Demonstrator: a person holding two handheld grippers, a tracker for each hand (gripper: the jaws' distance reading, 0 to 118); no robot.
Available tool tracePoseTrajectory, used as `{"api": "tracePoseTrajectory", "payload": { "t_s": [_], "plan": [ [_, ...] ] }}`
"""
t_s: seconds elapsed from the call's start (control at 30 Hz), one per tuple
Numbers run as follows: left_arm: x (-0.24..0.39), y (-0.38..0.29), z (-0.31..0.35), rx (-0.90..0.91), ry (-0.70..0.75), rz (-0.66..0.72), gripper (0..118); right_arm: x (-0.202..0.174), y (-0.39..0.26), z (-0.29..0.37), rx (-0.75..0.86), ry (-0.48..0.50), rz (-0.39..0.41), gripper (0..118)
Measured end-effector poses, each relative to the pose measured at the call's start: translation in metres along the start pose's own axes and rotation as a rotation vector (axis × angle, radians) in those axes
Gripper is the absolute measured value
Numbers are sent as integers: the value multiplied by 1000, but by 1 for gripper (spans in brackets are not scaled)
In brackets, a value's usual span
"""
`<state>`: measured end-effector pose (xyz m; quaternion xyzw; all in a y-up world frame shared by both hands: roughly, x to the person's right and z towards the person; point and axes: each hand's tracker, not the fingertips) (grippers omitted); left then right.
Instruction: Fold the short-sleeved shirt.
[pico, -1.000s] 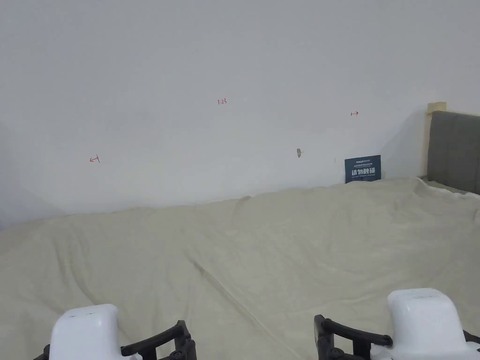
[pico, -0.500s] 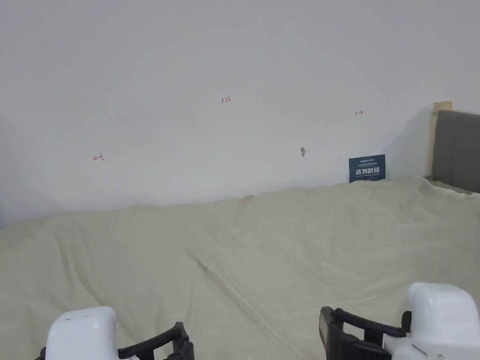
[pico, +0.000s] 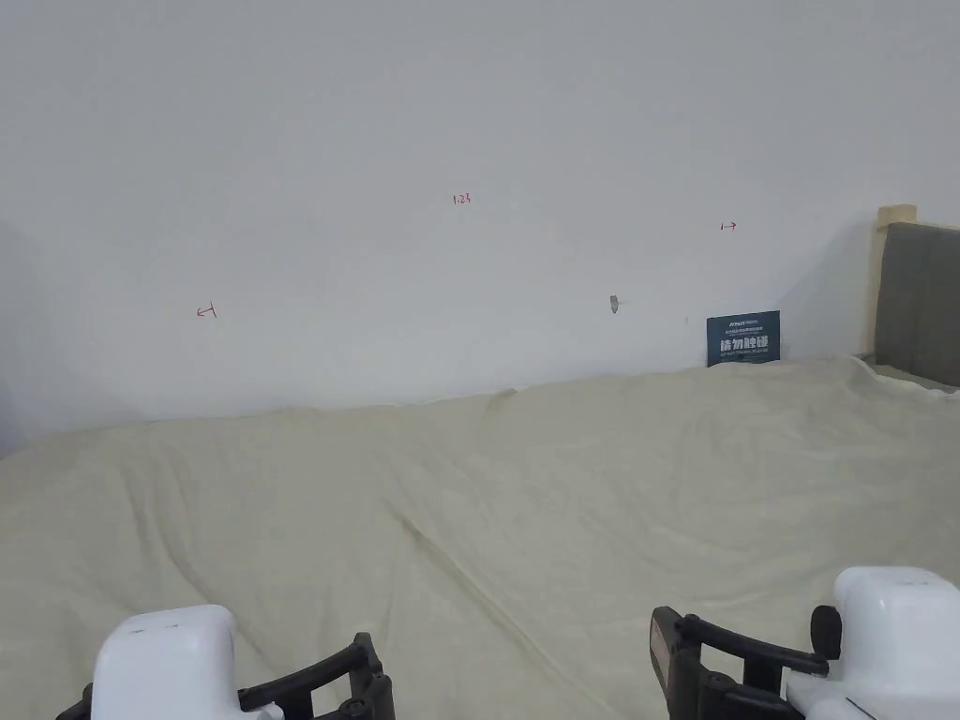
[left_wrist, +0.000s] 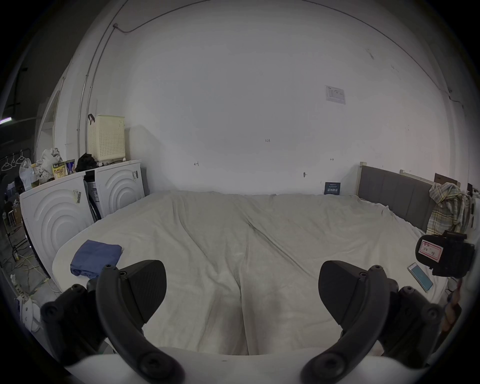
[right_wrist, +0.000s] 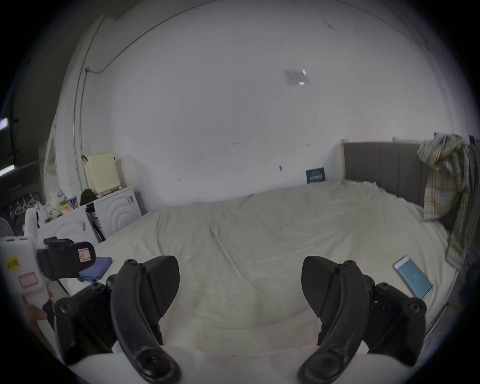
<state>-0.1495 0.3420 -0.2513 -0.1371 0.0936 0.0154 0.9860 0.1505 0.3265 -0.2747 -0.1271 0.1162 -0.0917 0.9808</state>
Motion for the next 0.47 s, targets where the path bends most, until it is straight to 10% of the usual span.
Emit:
{"api": "tracePoseTrajectory", "payload": {
  "t_s": [0.47],
  "plan": [
    [6, 4, 7, 42, 2, -2, 118, 1, -1, -1, 26, -47, 16, 99]
  ]
}}
